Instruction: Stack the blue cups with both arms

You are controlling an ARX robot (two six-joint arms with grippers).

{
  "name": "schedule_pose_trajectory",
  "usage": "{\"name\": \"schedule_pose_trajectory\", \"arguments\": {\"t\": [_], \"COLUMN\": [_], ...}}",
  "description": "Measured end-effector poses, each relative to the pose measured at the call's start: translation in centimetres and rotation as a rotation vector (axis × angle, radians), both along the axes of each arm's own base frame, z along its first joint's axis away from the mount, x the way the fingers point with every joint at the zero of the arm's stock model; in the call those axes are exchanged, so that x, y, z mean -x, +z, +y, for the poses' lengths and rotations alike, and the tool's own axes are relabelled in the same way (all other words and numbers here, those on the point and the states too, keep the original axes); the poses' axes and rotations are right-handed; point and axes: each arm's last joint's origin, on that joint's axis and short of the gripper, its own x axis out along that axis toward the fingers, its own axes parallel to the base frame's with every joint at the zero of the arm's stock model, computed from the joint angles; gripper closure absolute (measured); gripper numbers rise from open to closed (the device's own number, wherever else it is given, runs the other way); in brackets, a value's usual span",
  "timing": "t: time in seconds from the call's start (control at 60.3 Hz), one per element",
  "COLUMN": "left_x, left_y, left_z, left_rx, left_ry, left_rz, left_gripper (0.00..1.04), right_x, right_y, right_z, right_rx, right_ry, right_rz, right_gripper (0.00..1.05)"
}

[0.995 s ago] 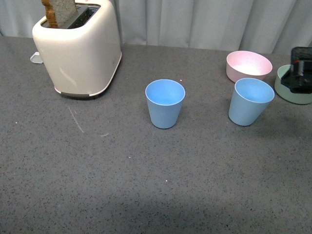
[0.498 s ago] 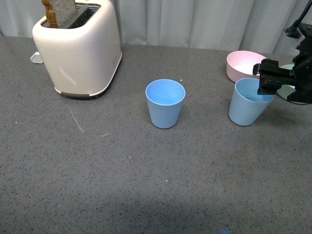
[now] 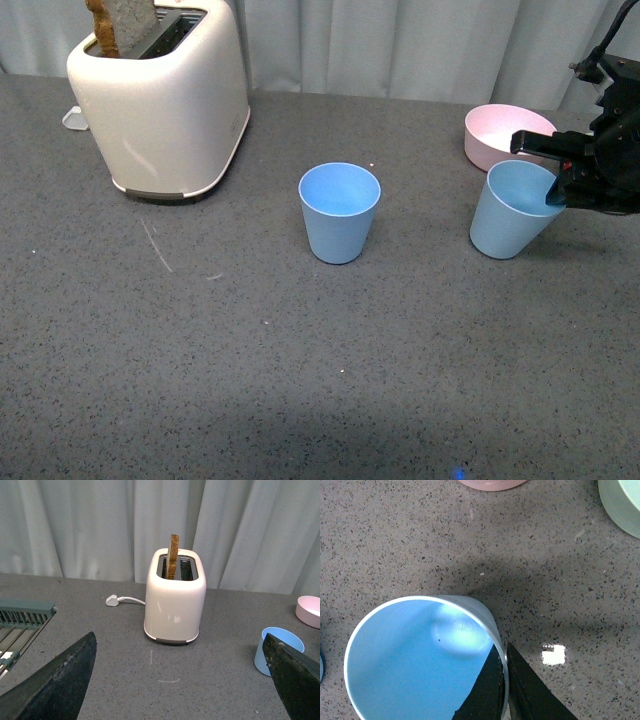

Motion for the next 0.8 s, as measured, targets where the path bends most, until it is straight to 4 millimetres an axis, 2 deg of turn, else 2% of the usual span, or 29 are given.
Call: {"name": "schedule_pose_trajectory", "arguments": {"t": [0.1,0.232,0.348,0.464,0.647,0.796], "left_x": [0.0,0.0,0.0,0.0,0.0,0.0], "left_y": [0.0,0.0,0.0,0.0,0.0,0.0], "left_z": [0.0,0.0,0.0,0.0,0.0,0.0], "left_rx": [0.000,0.000,0.000,0.000,0.000,0.000], "left_ry": [0.000,0.000,0.000,0.000,0.000,0.000], "left_rz": [0.000,0.000,0.000,0.000,0.000,0.000], "left_gripper": [0.07,0.07,0.07,0.07,0.07,0.07], "right_x": [0.2,0.5,0.8,1.0,1.5,1.4], "right_y": [0.7,3.1,6.1,8.1,8.1,7.6], "right_z": [0.2,0.9,2.5,5.2,8.8,10.3], "right_rx": [-0.058,-0.143,-0.195,-0.223,-0.240,-0.240], "right_ry": [0.010,0.050,0.113,0.197,0.291,0.317], "right_rz": [0.003,-0.028,-0.080,-0.123,-0.111,-0.096], "right_gripper": [1.04,1.04,1.04,1.04,1.04,1.04]}}
